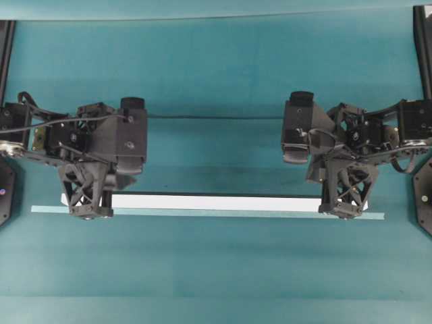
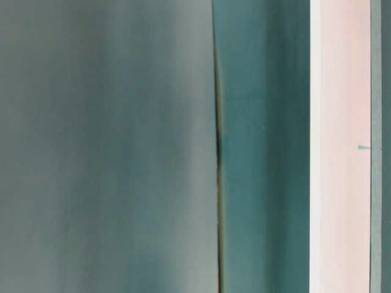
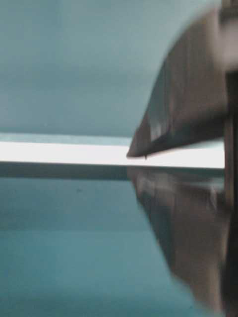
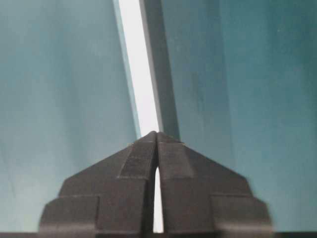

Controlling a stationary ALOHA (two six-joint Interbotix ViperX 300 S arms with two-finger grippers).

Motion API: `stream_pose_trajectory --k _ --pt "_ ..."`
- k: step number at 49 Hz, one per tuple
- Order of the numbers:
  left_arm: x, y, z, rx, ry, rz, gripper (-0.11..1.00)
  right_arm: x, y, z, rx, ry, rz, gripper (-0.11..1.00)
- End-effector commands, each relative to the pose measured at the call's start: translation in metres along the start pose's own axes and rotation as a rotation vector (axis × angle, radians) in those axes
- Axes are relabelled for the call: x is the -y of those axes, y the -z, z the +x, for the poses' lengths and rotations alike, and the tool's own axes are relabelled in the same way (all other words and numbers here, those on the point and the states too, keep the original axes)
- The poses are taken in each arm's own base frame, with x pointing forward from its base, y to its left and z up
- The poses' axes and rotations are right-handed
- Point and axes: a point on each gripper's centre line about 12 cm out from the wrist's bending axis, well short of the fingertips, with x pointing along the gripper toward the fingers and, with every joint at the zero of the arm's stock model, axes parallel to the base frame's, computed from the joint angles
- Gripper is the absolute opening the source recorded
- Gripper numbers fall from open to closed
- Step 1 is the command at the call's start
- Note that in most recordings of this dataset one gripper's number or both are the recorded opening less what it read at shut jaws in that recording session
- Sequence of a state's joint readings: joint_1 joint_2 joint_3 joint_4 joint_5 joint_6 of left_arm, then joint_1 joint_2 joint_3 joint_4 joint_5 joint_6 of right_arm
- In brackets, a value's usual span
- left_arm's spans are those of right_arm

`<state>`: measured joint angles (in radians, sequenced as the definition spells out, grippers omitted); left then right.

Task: Lift a wooden board with both hands.
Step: 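Move both grippers down over the two ends of the white board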

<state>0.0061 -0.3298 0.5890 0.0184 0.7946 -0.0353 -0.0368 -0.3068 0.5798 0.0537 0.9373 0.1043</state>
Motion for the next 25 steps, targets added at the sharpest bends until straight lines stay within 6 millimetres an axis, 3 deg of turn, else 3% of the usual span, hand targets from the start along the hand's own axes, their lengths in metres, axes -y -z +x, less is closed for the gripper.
stream_pose_trajectory --k 1,7,12,15,25 --pt "0.001 0.0 -0.002 0.008 0.001 -0.001 0.51 -0.001 -0.001 0.001 0.003 0.0 -0.01 0.31" --pt "0.001 0.004 0.003 -0.014 0.001 -0.004 0.86 0.0 0.003 0.008 -0.021 0.003 -0.004 0.67" --pt "0.001 0.009 0.013 -0.046 0.0 0.0 0.98 -0.005 0.008 0.018 -0.055 0.004 -0.041 0.91" --pt "0.001 0.013 0.021 -0.075 -0.001 0.003 0.96 -0.008 0.01 0.023 -0.074 0.003 -0.049 0.95" --pt "0.002 0.026 0.052 -0.146 -0.001 0.012 0.96 -0.01 0.016 0.048 -0.108 0.006 -0.058 0.95"
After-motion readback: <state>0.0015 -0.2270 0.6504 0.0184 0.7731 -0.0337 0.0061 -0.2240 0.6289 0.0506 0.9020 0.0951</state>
